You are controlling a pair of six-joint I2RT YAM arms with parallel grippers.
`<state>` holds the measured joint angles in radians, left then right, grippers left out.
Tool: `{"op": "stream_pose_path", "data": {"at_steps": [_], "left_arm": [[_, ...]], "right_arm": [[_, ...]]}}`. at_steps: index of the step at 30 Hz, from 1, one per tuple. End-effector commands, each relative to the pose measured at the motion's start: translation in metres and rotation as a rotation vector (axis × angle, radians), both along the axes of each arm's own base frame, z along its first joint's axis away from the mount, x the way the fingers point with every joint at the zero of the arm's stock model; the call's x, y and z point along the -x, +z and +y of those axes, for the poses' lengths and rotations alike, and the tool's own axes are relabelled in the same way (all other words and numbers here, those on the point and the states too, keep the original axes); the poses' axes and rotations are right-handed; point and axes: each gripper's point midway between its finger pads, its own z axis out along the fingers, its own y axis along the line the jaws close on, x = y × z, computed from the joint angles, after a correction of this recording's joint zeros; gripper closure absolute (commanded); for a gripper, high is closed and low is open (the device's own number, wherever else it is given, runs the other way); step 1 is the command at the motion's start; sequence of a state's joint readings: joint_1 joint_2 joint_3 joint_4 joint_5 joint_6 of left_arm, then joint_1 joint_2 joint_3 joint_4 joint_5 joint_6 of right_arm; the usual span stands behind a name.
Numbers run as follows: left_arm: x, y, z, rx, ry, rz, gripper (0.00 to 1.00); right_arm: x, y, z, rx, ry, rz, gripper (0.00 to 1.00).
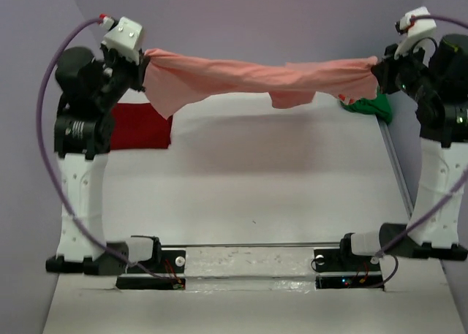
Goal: Fold and stack the t-shirts
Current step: Flatten the tshirt out
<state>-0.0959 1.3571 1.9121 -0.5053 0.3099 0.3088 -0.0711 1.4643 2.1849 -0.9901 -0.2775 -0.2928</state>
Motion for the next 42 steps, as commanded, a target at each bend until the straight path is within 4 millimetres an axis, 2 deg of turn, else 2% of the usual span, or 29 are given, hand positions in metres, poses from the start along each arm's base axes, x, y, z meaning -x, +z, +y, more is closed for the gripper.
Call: {"op": "stream_pose_path", "data": {"at_steps": [1,2,3,6,9,11,15,16,18,19,20,22,23,25,26,28,29,30,32,33,34,35,36,37,38,39,40,41,42], "left_arm": [[0.065,0.019,-0.004,-0.046,-0.080,-0.118,1.00],[0.080,0.027,-0.003,-0.043,-0.085,-0.157,1.00],[0.105,0.040,-0.001,-0.035,-0.083,-0.213,1.00],[0.139,0.058,0.002,-0.025,-0.080,-0.282,1.00],[0.160,0.067,0.000,-0.037,-0.110,-0.327,1.00],[0.170,0.076,-0.002,-0.035,-0.126,-0.357,1.00],[0.172,0.088,-0.002,-0.019,-0.132,-0.384,1.00],[0.169,0.088,-0.002,-0.020,-0.128,-0.384,1.00],[0.151,0.084,0.001,-0.006,-0.108,-0.365,1.00],[0.141,0.080,0.006,-0.001,-0.078,-0.355,1.00],[0.122,0.066,0.007,0.007,-0.067,-0.337,1.00],[0.100,0.047,0.009,0.003,-0.051,-0.318,1.00],[0.077,0.023,0.009,0.001,-0.050,-0.279,1.00],[0.050,-0.002,0.011,0.001,-0.032,-0.225,1.00],[0.025,-0.027,0.012,0.002,-0.022,-0.182,1.00],[-0.002,-0.055,0.014,-0.006,-0.004,-0.143,1.00],[-0.017,-0.067,0.015,-0.007,0.001,-0.137,1.00],[-0.042,-0.095,0.014,-0.011,0.000,-0.074,1.00],[-0.071,-0.120,0.017,-0.010,0.023,-0.026,1.00],[-0.099,-0.142,0.018,-0.011,0.027,0.009,1.00],[-0.113,-0.150,0.017,-0.005,0.031,0.023,1.00],[-0.128,-0.161,0.016,-0.004,0.025,0.046,1.00],[-0.156,-0.178,0.011,-0.003,-0.001,0.098,0.97],[-0.170,-0.183,0.008,0.001,-0.012,0.121,0.79],[-0.183,-0.193,0.007,0.010,-0.014,0.160,0.49],[-0.206,-0.198,0.007,0.018,-0.008,0.185,0.22],[-0.214,-0.198,0.007,0.026,0.003,0.189,0.09],[-0.223,-0.180,0.005,0.032,0.008,0.153,0.01],[-0.229,-0.196,0.004,0.023,0.012,0.191,0.01]], "right_arm": [[0.042,-0.020,0.008,-0.001,0.037,0.056,1.00],[0.057,-0.014,0.010,0.000,0.043,0.036,1.00],[0.082,0.004,0.011,0.009,0.041,-0.027,1.00],[0.120,0.026,0.013,0.014,0.031,-0.108,1.00],[0.147,0.047,0.014,0.014,0.024,-0.196,1.00],[0.155,0.059,0.013,0.010,0.009,-0.243,1.00],[0.156,0.074,0.008,0.010,-0.019,-0.289,1.00],[0.145,0.071,0.006,0.011,-0.027,-0.271,1.00],[0.131,0.074,0.000,0.018,-0.054,-0.280,1.00],[0.111,0.067,-0.003,0.029,-0.060,-0.266,1.00],[0.098,0.059,-0.005,0.033,-0.065,-0.246,1.00],[0.067,0.032,-0.010,0.041,-0.077,-0.171,1.00],[0.040,0.017,-0.014,0.045,-0.084,-0.135,1.00],[0.008,-0.018,-0.017,0.049,-0.084,-0.056,1.00],[-0.019,-0.036,-0.020,0.050,-0.085,-0.027,1.00],[-0.051,-0.063,-0.023,0.050,-0.089,0.026,1.00],[-0.067,-0.067,-0.025,0.050,-0.091,0.026,1.00],[-0.097,-0.099,-0.027,0.048,-0.089,0.099,1.00],[-0.130,-0.121,-0.031,0.051,-0.095,0.136,1.00],[-0.146,-0.108,-0.033,0.054,-0.098,0.101,1.00],[-0.177,-0.149,-0.036,0.055,-0.098,0.174,1.00],[-0.190,-0.163,-0.037,0.057,-0.100,0.205,1.00],[-0.206,-0.142,-0.039,0.063,-0.101,0.148,0.93],[-0.218,-0.150,-0.040,0.067,-0.099,0.164,0.74],[-0.235,-0.200,-0.042,0.067,-0.099,0.264,0.55],[-0.244,-0.204,-0.043,0.066,-0.103,0.261,0.38],[-0.251,-0.201,-0.045,0.071,-0.110,0.240,0.28],[-0.255,-0.216,-0.045,0.072,-0.107,0.263,0.14],[-0.252,-0.233,-0.045,0.071,-0.104,0.304,0.09]]}}
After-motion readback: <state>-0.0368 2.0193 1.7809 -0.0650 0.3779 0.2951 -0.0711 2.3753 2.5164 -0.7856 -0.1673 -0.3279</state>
